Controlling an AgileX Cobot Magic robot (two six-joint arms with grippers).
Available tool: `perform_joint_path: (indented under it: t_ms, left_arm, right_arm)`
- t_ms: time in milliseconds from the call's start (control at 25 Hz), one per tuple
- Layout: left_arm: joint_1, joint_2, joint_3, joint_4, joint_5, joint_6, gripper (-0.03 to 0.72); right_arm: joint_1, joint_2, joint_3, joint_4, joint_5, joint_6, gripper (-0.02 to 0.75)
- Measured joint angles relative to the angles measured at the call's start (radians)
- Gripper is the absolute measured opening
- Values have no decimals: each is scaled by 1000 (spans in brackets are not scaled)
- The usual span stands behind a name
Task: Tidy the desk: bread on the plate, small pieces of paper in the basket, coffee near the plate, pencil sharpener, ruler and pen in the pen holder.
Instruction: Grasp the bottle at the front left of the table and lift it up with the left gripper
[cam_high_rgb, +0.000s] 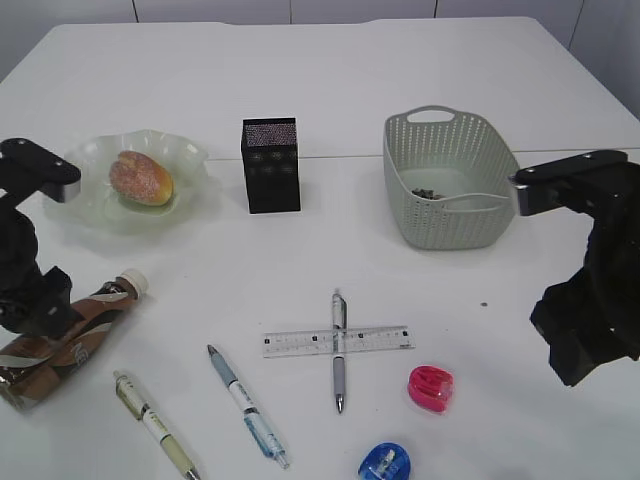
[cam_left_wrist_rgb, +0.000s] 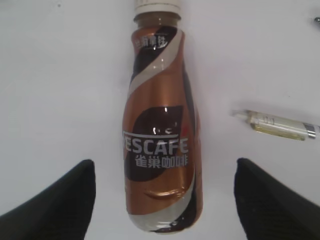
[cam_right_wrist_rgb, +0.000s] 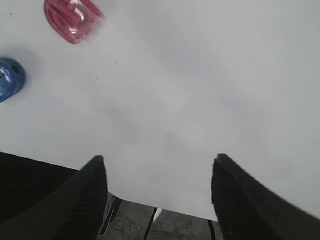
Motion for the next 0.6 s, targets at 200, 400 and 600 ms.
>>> perform_joint_path:
  t_ms: [200,400,600]
  left_arm:
    - [0,59,0,11,-39,2,636]
    - [0,114,0,16,-76,2,629]
    - [0,155,-2,18,-131,2,622]
  right_arm:
    - [0,0,0,0,0,-2,480]
    - [0,0,0,0,0,-2,480]
    - [0,0,0,0,-2,-2,480]
